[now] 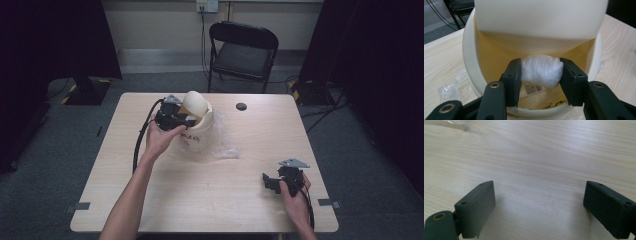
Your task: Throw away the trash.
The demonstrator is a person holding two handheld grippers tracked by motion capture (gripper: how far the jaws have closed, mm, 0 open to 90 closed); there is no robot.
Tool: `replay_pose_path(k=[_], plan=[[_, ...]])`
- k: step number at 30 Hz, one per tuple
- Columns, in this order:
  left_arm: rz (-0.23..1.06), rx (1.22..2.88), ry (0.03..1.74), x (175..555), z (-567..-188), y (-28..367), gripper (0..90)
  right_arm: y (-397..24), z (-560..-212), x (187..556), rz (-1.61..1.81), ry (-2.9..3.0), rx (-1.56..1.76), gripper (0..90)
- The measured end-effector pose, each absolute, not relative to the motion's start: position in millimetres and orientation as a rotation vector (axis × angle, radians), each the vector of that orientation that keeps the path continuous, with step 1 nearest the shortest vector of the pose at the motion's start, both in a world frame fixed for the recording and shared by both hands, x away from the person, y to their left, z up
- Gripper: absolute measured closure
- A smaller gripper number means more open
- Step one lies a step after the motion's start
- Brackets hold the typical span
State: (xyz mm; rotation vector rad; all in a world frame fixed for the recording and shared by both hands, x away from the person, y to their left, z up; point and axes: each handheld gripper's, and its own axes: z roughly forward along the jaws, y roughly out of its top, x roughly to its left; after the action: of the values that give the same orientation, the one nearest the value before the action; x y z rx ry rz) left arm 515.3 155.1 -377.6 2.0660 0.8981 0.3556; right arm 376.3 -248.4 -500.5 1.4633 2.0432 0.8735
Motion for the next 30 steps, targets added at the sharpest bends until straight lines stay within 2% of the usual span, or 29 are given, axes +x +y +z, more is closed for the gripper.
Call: replay_pose_path(k=[23, 30], plan=[[0.401, 2.080, 0.927, 520.6, -380.8, 149.4, 53.9, -248.3, -500.5, 376.3, 0.873, 2.042, 1.464, 9.7], [0.411, 2.077, 0.946, 520.6, -380.7, 146.9, 50.7, -248.3, -500.5, 376.3, 0.873, 2.042, 1.464, 9.8]])
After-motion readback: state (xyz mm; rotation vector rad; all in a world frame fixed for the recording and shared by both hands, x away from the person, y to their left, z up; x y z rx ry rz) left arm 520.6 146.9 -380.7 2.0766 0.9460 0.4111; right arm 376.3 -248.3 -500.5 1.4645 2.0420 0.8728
